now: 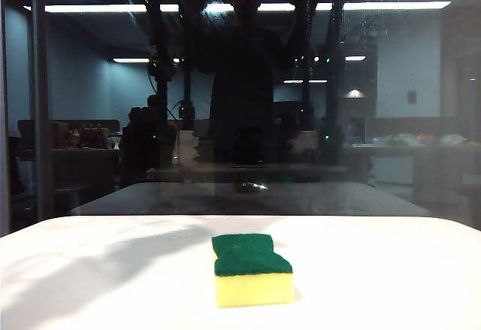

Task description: Reach upward to find where there is water on the glass, pick up the sponge from the table, dry the water, and finally place the sponge back on the table.

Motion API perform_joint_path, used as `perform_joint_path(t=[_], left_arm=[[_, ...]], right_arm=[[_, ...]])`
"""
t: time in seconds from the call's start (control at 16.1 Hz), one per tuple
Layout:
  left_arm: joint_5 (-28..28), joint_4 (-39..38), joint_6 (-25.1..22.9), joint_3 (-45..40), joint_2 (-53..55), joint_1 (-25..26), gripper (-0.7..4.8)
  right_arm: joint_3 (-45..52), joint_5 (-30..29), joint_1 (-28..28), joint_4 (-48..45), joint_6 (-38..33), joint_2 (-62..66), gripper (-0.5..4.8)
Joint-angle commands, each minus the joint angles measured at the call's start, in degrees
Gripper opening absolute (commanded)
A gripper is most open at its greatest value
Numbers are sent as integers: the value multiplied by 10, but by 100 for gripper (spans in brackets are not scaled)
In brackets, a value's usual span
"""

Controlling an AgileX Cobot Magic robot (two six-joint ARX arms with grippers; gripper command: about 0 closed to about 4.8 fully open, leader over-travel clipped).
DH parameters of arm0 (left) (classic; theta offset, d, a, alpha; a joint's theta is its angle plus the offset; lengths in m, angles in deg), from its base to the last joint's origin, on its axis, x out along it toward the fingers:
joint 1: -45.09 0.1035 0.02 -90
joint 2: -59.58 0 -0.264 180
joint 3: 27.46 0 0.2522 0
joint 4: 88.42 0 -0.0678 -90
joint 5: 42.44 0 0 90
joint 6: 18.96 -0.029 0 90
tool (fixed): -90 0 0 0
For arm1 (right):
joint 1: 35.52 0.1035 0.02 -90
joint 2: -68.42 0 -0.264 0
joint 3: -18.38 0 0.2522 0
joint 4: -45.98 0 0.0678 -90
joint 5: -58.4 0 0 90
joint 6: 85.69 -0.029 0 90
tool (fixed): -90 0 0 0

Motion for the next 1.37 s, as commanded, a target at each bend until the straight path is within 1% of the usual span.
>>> perform_joint_path(t=[0.06, 0.25, 0.37, 0.5, 0.62, 0.69, 0.81, 0.93, 1.0, 1.18, 1.25, 1.37], left_arm=[[-75, 7, -8, 3, -2, 1, -6], [-132, 6, -53, 3, -2, 1, -6], [-177, 3, -66, 3, -2, 1, -6], [-222, -3, -66, 3, -2, 1, -6], [-272, -6, -100, 3, -2, 1, -6], [-298, -6, -123, 3, -2, 1, -6], [-327, -7, -137, 3, -2, 1, -6], [-391, -8, -143, 3, -2, 1, -6], [-411, -7, -149, 3, -2, 1, -6], [-453, -8, -218, 3, -2, 1, -6], [-458, -8, -220, 3, -2, 1, -6], [-464, -12, -222, 3, -2, 1, -6]], right_arm=[[-2, 44, 0, -9, -2, -2, -6], [-2, 97, 0, -9, -1, -2, -6], [-2, 138, 0, -9, 10, -2, -6], [-2, 177, 0, -9, 30, -2, -6], [-2, 213, 0, -9, 35, -2, -6], [-2, 247, 0, -9, 35, -2, -6], [-2, 309, 0, -9, 35, -2, -6], [-1, 391, 0, -8, 66, -1, -6], [-1, 412, 0, -8, 86, -1, -6], [-1, 460, 0, -7, 105, -1, -6], [-1, 467, 0, -7, 109, -1, -6], [-1, 513, 0, -2, 123, -1, -6]])
